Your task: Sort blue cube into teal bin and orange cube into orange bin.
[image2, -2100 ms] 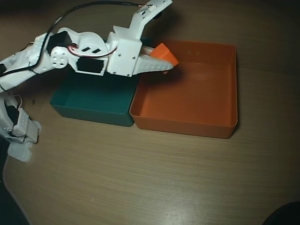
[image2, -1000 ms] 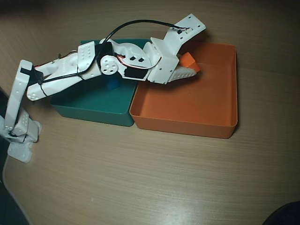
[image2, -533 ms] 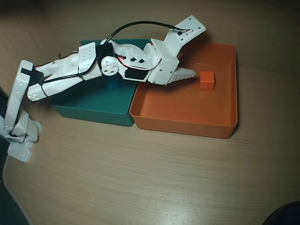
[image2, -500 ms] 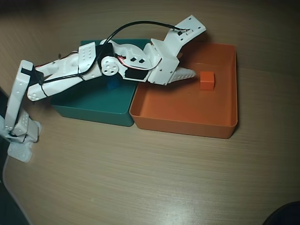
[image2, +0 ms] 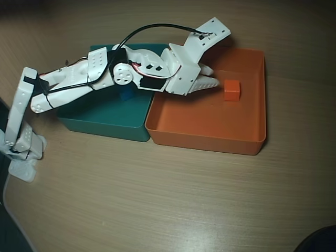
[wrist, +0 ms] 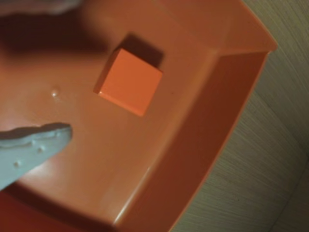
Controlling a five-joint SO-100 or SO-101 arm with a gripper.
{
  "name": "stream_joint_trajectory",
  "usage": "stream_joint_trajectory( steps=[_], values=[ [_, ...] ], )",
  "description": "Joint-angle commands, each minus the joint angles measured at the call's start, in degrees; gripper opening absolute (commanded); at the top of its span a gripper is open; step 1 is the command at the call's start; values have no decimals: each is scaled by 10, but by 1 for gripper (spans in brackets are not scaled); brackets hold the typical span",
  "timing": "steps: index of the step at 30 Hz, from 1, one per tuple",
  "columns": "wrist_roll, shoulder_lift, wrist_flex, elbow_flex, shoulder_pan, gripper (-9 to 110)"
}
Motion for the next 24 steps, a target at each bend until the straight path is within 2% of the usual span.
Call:
stream_joint_trajectory(
  steps=[1,6,17,24],
  values=[
    [3,25,-10,-49,1,-8],
    [3,24,-10,-51,1,-3],
    [-6,33,0,-40,1,-6],
    [-6,154,1,94,1,-6]
  ],
)
